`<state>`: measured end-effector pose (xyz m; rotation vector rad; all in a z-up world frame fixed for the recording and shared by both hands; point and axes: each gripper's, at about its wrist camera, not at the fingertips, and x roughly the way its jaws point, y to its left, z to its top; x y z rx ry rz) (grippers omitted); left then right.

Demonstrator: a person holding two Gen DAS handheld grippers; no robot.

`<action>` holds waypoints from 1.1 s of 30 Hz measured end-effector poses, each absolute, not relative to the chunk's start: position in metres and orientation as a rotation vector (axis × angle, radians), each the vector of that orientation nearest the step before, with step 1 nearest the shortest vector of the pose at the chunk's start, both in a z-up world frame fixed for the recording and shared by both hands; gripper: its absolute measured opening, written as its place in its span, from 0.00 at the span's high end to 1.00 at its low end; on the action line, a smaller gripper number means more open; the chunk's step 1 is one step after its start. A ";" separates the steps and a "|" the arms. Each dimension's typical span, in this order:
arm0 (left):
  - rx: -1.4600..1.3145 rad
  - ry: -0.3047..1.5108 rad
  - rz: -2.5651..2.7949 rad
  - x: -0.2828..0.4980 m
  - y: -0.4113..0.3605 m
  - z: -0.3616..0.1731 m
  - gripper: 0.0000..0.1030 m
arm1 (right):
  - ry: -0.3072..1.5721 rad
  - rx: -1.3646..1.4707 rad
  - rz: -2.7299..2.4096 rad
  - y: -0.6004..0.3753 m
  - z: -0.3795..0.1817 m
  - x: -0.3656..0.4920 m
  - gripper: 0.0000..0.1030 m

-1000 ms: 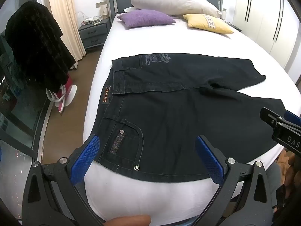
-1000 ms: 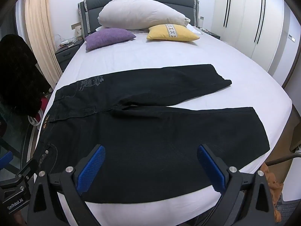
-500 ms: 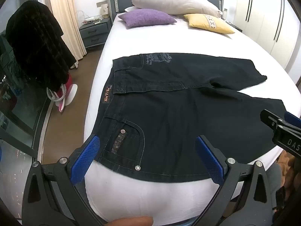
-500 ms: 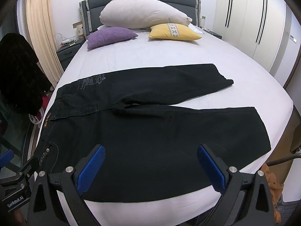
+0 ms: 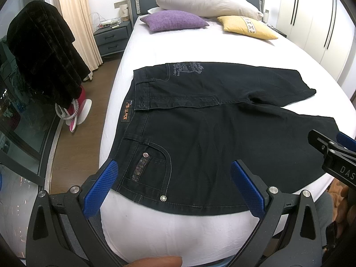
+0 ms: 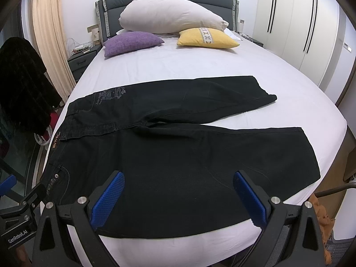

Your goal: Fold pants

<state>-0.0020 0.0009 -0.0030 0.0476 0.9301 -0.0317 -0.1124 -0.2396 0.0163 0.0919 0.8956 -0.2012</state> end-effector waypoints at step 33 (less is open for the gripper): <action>0.048 0.933 -0.030 -0.003 0.006 -0.004 0.00 | 0.900 0.091 -0.201 -0.239 0.015 -0.112 0.03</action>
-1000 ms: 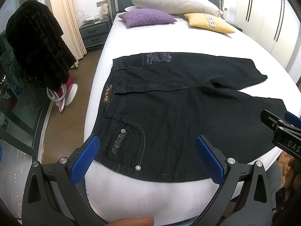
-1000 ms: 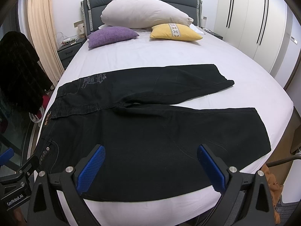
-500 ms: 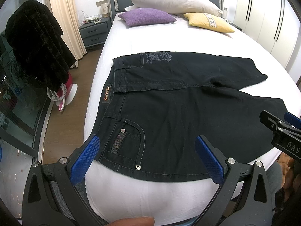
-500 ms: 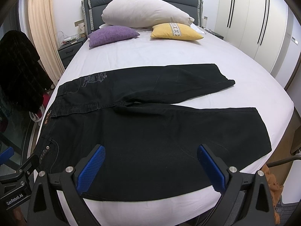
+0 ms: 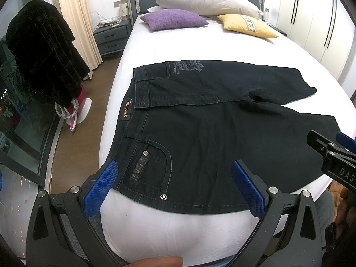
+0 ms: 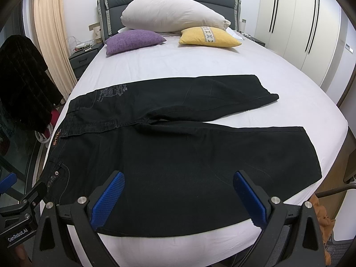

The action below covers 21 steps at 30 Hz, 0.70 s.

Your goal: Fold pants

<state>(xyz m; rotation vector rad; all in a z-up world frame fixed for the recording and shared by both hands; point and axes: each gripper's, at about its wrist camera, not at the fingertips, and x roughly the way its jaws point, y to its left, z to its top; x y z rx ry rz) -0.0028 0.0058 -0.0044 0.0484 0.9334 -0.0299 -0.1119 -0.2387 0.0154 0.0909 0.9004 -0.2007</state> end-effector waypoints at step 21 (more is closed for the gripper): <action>0.052 0.959 -0.034 0.007 0.007 -0.018 0.00 | 0.918 0.091 -0.189 -0.232 0.006 -0.107 0.03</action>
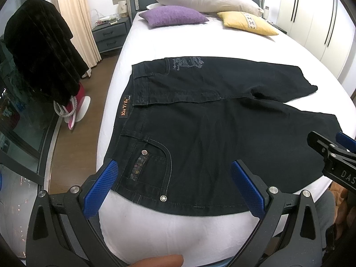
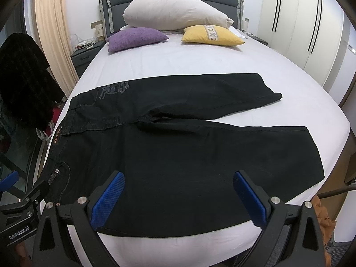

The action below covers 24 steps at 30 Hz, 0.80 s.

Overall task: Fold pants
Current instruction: 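Grasp the jeans waistband with the left tool while the right tool grasps the waistband too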

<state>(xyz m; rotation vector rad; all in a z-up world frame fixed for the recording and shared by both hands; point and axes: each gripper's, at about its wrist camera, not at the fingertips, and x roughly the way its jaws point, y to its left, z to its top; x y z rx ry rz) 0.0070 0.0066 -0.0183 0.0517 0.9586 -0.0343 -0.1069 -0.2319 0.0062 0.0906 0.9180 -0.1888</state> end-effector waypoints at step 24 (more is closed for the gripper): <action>0.214 0.970 -0.355 0.267 0.012 -0.029 0.00 | 0.864 -0.114 0.386 -0.276 0.032 0.049 0.22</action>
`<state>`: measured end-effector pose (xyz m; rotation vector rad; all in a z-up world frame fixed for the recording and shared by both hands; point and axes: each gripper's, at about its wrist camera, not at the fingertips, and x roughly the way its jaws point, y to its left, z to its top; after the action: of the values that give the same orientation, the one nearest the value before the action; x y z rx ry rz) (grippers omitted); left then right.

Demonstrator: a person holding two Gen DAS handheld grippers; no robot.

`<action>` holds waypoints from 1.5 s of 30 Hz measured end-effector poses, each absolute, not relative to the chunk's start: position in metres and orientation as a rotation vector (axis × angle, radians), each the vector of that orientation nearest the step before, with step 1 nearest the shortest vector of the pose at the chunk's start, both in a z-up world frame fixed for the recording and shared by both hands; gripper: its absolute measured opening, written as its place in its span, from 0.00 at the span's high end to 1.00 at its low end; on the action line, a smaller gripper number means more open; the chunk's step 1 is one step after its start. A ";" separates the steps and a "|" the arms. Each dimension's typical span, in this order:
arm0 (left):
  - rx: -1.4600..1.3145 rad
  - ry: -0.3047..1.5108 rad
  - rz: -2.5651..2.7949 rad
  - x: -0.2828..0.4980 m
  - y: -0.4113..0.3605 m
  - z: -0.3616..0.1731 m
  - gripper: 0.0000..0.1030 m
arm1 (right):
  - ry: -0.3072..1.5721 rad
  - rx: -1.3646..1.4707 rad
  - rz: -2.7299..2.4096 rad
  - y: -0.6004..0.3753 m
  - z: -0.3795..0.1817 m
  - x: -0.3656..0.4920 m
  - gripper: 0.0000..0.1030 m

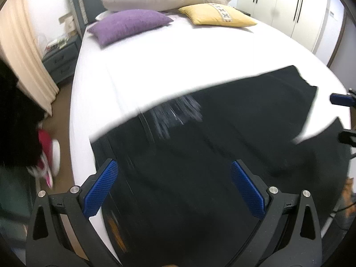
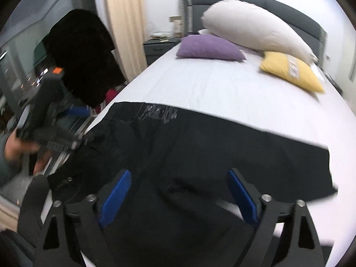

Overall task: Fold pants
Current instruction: 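Grasp the jeans waistband with the left tool while the right tool grasps the waistband too, then lift the waistband with both tools and fold one leg over the other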

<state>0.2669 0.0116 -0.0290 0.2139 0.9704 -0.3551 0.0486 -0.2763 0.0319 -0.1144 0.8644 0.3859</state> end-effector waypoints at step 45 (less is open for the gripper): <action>0.444 0.910 -0.687 0.353 0.029 -0.055 0.93 | 1.089 -0.444 0.786 -0.243 -0.057 0.274 0.55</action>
<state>0.3533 0.0286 -0.0552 0.4439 0.9099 -0.6867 0.2736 -0.2429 -0.0566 -0.4436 1.0889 0.7859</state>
